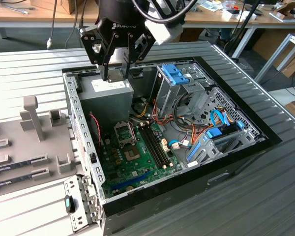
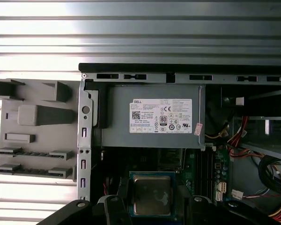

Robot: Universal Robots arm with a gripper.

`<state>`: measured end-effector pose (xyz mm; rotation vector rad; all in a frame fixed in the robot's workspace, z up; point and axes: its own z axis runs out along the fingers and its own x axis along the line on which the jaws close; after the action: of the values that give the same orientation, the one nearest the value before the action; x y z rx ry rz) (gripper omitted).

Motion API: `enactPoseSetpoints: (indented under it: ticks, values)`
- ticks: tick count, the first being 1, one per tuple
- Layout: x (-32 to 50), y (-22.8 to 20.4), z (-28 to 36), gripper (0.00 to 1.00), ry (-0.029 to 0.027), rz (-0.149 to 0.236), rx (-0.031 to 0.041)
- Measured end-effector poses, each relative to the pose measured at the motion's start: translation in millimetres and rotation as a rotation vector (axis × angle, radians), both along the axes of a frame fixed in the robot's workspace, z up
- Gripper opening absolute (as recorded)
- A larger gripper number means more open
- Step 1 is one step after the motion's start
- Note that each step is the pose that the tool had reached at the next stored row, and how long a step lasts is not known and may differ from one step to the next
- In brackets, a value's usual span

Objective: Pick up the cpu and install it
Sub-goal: 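Pick up the cpu and move it towards the insertion slot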

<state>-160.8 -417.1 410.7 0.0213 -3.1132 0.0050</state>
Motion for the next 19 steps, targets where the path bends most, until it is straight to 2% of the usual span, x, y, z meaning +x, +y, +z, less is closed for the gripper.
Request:
enactPoseSetpoints:
  ticks: [12,17,19]
  values:
    - [17.8,-1.8,-1.4,0.47,0.0002,0.000,-0.0002]
    - [21.8,-7.6,-2.9,0.47,0.0000,0.000,0.0001]
    - [22.7,-8.7,-3.2,0.47,0.0000,0.000,0.0001]
